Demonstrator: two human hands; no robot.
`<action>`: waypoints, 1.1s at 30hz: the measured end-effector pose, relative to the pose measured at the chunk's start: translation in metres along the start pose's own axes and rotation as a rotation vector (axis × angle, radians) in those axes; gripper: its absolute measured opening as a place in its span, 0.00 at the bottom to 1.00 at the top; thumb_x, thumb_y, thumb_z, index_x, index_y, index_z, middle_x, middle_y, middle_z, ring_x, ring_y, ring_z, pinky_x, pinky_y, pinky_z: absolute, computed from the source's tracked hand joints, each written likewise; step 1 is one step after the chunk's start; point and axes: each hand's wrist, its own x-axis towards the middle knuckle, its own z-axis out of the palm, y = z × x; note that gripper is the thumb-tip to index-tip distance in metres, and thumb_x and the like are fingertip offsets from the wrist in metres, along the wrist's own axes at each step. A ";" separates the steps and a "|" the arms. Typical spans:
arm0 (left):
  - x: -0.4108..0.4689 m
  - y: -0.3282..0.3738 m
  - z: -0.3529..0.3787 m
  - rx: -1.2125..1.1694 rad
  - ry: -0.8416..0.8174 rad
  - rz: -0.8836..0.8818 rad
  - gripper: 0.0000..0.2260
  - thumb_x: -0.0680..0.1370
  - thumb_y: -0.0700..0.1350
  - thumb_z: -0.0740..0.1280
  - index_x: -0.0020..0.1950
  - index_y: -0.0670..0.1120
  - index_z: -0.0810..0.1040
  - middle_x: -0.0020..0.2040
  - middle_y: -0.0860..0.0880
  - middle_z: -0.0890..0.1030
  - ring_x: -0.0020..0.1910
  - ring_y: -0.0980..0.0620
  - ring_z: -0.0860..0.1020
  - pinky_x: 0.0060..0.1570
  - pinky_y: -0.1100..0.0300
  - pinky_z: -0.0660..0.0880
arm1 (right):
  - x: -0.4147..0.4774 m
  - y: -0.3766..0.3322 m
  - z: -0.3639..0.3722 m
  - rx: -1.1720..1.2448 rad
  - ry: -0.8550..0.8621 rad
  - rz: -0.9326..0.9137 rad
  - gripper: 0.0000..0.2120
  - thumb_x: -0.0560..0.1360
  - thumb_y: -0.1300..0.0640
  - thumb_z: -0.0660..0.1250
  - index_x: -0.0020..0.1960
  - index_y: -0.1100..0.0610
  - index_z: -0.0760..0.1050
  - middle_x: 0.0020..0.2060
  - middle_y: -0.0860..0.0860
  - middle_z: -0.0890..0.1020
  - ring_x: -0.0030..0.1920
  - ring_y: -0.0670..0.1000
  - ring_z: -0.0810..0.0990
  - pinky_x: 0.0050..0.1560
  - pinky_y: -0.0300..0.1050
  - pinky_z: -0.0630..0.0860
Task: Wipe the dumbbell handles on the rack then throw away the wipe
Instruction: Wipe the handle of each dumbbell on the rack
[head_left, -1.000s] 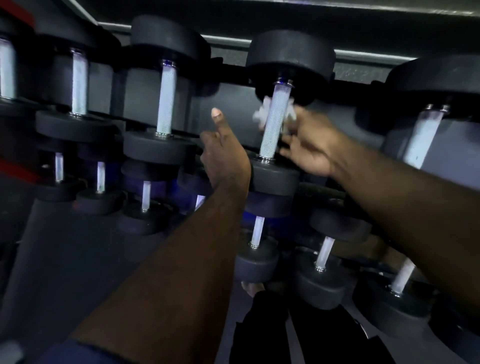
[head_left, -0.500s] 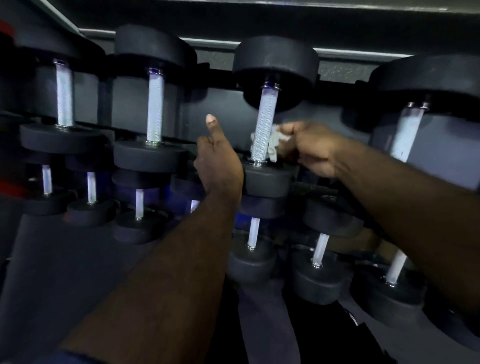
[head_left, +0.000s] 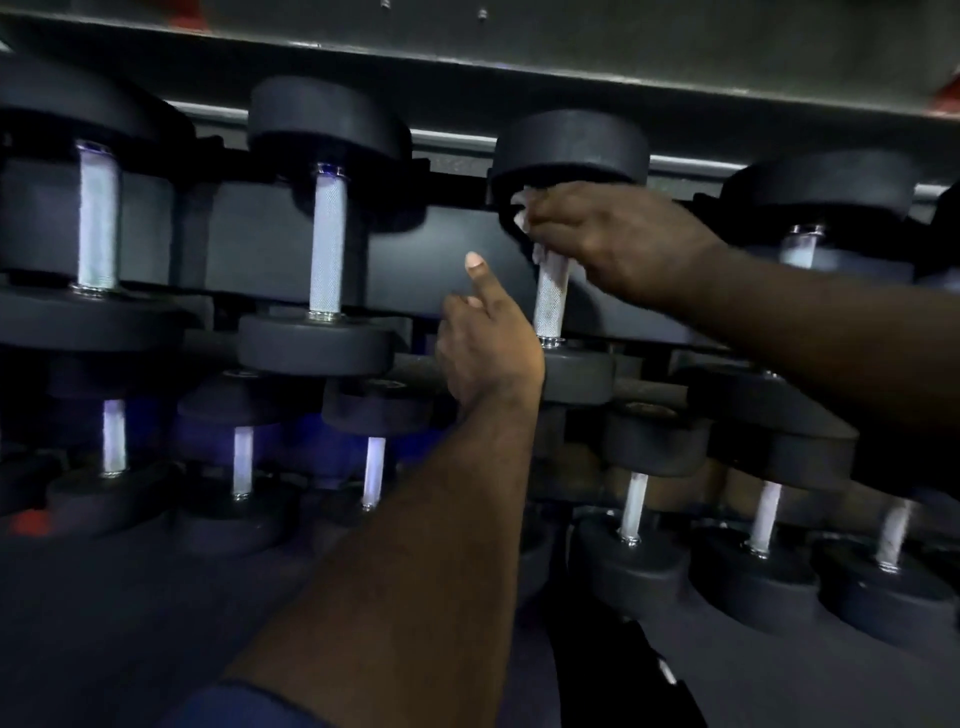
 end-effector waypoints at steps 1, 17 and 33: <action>0.002 -0.002 -0.001 0.003 -0.023 0.025 0.31 0.84 0.68 0.47 0.61 0.46 0.77 0.59 0.44 0.81 0.58 0.42 0.77 0.50 0.52 0.65 | 0.002 -0.001 0.006 -0.070 -0.023 -0.028 0.20 0.81 0.61 0.53 0.65 0.67 0.76 0.64 0.63 0.78 0.69 0.62 0.74 0.71 0.57 0.70; -0.002 0.001 -0.005 0.066 -0.111 0.096 0.27 0.83 0.68 0.47 0.60 0.48 0.72 0.57 0.48 0.79 0.53 0.49 0.75 0.45 0.54 0.64 | -0.021 -0.023 0.005 -0.078 -0.244 -0.332 0.21 0.84 0.56 0.50 0.68 0.59 0.76 0.67 0.56 0.76 0.70 0.58 0.74 0.77 0.53 0.63; 0.008 -0.006 -0.003 0.222 -0.166 0.533 0.21 0.82 0.66 0.50 0.63 0.52 0.69 0.60 0.51 0.73 0.58 0.48 0.73 0.53 0.43 0.78 | -0.015 0.008 0.006 -0.168 -0.075 -0.095 0.25 0.82 0.57 0.47 0.75 0.61 0.70 0.73 0.60 0.72 0.73 0.60 0.71 0.73 0.55 0.69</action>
